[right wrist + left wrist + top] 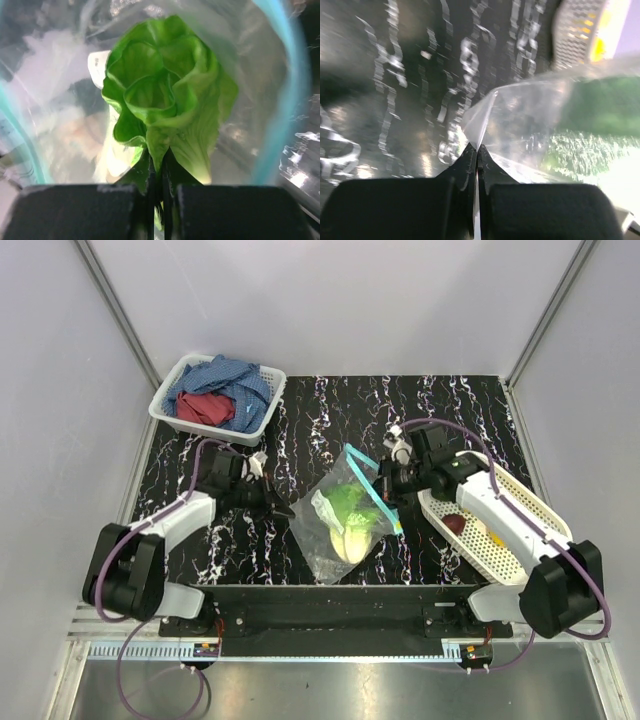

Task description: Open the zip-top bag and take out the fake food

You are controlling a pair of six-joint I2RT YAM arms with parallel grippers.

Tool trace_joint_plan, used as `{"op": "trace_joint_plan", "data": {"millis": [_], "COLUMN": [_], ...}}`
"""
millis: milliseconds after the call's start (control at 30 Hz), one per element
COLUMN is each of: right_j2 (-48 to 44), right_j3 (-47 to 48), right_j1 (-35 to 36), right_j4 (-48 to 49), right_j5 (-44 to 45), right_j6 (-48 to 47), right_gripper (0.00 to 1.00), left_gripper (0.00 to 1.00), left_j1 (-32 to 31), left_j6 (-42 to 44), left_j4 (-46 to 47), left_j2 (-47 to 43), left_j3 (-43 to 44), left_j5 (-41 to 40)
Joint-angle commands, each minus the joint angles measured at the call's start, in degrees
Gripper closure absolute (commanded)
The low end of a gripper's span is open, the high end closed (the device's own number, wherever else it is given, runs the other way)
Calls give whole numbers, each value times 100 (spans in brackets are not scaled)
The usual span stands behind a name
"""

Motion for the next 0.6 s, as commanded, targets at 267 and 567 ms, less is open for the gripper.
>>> {"op": "trace_joint_plan", "data": {"millis": [267,567], "right_j2": [-135,-38], "right_j3": [1504,1399], "right_j1": [-27,52], "right_j4": [-1679,-1380], "right_j5": [1635,1257], "right_j6": [-262,-710], "right_gripper": [100,100], "left_gripper": [35,1], "left_j1": [17,-518], "left_j6": [815,-193], "left_j4": [-433,-1393], "left_j2": [295,-1245], "left_j3": [700,2220], "left_j5": [-976,-1144]}}
